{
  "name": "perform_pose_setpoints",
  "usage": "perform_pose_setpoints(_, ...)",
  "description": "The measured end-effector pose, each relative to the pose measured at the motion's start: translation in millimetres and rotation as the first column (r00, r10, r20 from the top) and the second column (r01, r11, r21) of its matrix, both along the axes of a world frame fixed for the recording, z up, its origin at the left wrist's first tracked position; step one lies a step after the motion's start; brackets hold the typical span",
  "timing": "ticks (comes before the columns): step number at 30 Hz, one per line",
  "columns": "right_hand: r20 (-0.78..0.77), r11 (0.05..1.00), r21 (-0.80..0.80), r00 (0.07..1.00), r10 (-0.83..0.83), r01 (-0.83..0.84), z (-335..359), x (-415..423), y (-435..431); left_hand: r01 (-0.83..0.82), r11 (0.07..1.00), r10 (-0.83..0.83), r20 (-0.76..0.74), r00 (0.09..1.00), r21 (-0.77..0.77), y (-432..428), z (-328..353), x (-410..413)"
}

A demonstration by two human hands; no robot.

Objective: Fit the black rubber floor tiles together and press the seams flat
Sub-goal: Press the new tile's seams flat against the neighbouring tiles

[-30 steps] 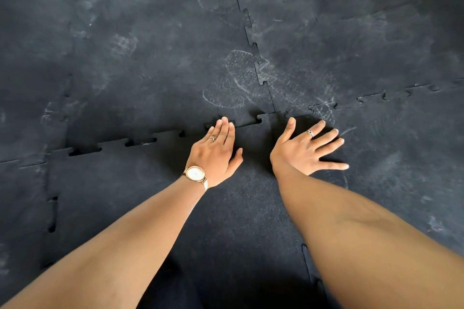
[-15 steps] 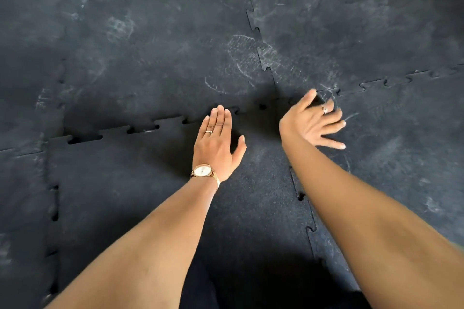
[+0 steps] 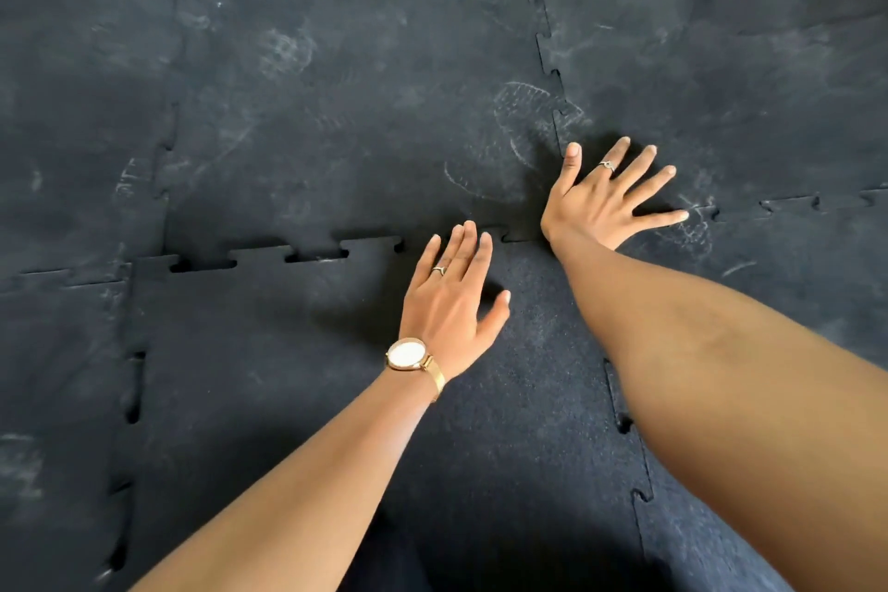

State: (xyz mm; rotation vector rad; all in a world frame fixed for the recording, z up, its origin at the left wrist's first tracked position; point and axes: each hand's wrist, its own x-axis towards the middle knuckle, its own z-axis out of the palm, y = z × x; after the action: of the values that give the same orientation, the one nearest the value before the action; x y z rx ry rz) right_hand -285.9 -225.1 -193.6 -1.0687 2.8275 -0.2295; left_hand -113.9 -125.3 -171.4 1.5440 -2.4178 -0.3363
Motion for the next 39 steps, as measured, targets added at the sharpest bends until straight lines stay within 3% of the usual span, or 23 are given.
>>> perform_pose_setpoints(2,-0.003,1.0,-0.002,1.0,-0.002,0.002,1.9,-1.6,0.0,-0.032,0.999,0.031,-0.028,0.999,-0.04,-4.1,4.1,14.9)
perform_pose_setpoints(5,0.001,1.0,0.001,1.0,0.011,-0.011,1.3,-1.5,-0.3,-0.296,0.955,0.296,-0.08,0.952,0.007,-12.8,8.2,49.1)
perform_pose_setpoints(8,-0.003,1.0,0.013,1.0,0.01,-0.01,-0.4,-0.2,-2.5,-0.392,0.92,0.393,-0.026,0.919,0.018,-45.7,3.8,77.0)
perform_pose_setpoints(16,-0.031,0.999,-0.05,0.999,0.018,-0.019,-0.2,1.1,-0.5,-0.3,0.952,0.305,0.135,0.943,-0.059,-114.1,-15.9,70.3)
perform_pose_setpoints(19,-0.124,0.978,-0.116,0.979,0.159,-0.174,8.0,6.6,6.7,-0.22,0.966,0.245,0.198,0.949,-0.139,-118.7,-19.9,68.7)
perform_pose_setpoints(23,-0.172,0.87,-0.208,0.892,0.418,-0.447,15.8,60.7,-3.1,-0.098,0.976,0.144,0.24,0.96,-0.195,-128.1,-20.6,70.3)
perform_pose_setpoints(26,-0.101,0.867,-0.142,0.878,0.467,-0.478,11.1,103.0,-5.3,-0.11,0.974,0.155,0.23,0.961,-0.197,-125.4,-19.3,72.2)
perform_pose_setpoints(32,-0.059,0.897,-0.023,0.897,0.439,-0.441,3.8,104.0,-7.0,-0.168,0.959,0.226,0.258,0.939,-0.228,-112.6,-18.3,65.0)
perform_pose_setpoints(39,-0.064,0.903,-0.04,0.903,0.425,-0.428,1.0,104.0,-12.1,-0.443,0.896,0.442,0.122,0.889,-0.024,-115.3,-15.0,54.8)
